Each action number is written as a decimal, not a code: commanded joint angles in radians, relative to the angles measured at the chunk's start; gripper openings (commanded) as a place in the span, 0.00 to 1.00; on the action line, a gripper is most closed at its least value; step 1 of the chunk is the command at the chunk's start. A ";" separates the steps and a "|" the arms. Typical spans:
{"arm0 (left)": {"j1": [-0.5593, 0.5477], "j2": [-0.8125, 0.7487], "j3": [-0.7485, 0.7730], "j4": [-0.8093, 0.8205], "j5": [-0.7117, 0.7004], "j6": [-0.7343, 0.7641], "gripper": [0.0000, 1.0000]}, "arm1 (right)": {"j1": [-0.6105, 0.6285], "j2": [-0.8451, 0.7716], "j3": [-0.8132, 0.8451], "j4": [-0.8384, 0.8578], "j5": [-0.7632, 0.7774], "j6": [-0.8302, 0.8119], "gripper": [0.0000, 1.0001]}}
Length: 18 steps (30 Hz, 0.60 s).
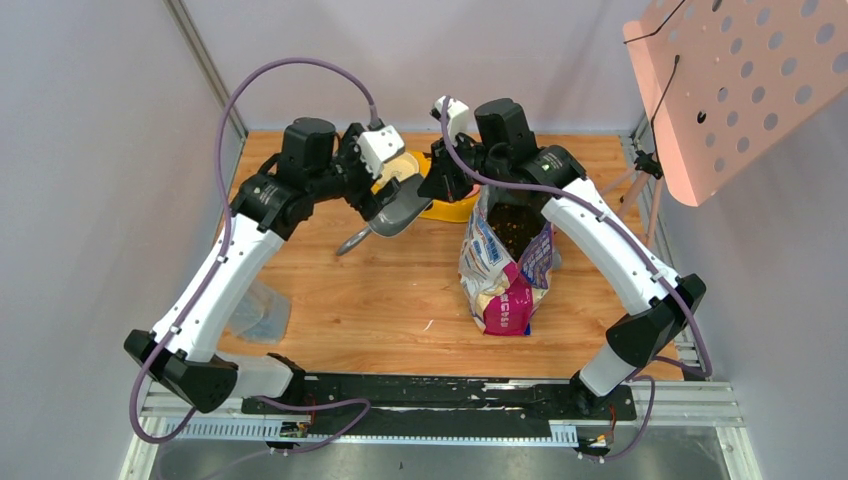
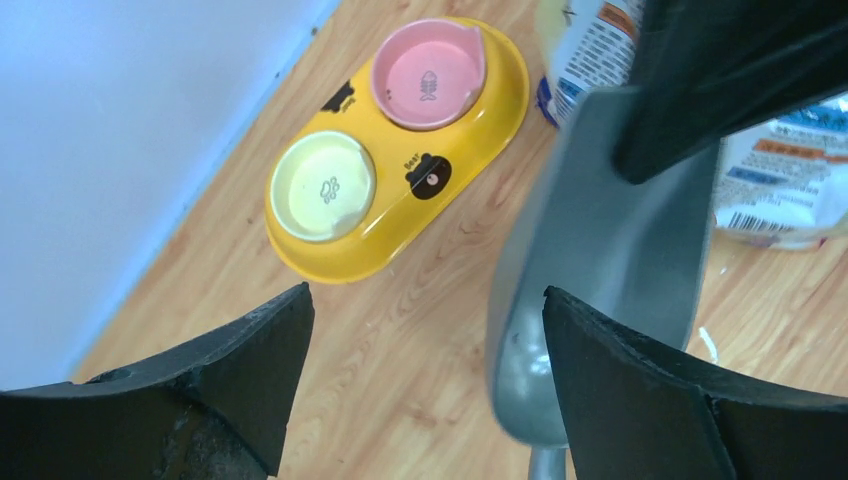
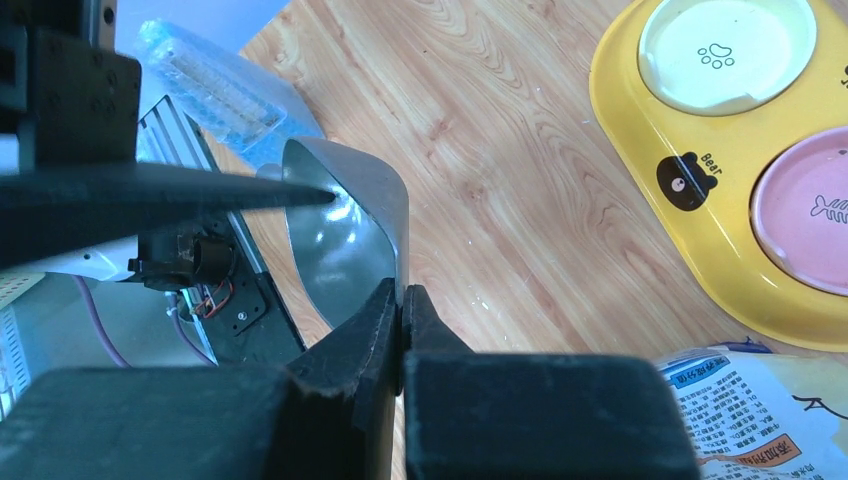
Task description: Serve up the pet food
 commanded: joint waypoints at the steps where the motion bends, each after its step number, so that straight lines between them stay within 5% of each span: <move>1: 0.139 -0.061 0.001 0.042 0.096 -0.238 0.92 | -0.029 -0.055 0.022 0.065 -0.036 0.003 0.00; 10: 0.208 -0.047 -0.019 -0.218 0.582 -0.106 0.88 | -0.115 -0.109 -0.047 0.071 -0.260 -0.012 0.00; 18: 0.208 -0.002 -0.060 -0.221 0.660 -0.169 0.80 | -0.116 -0.138 -0.058 0.065 -0.284 -0.048 0.00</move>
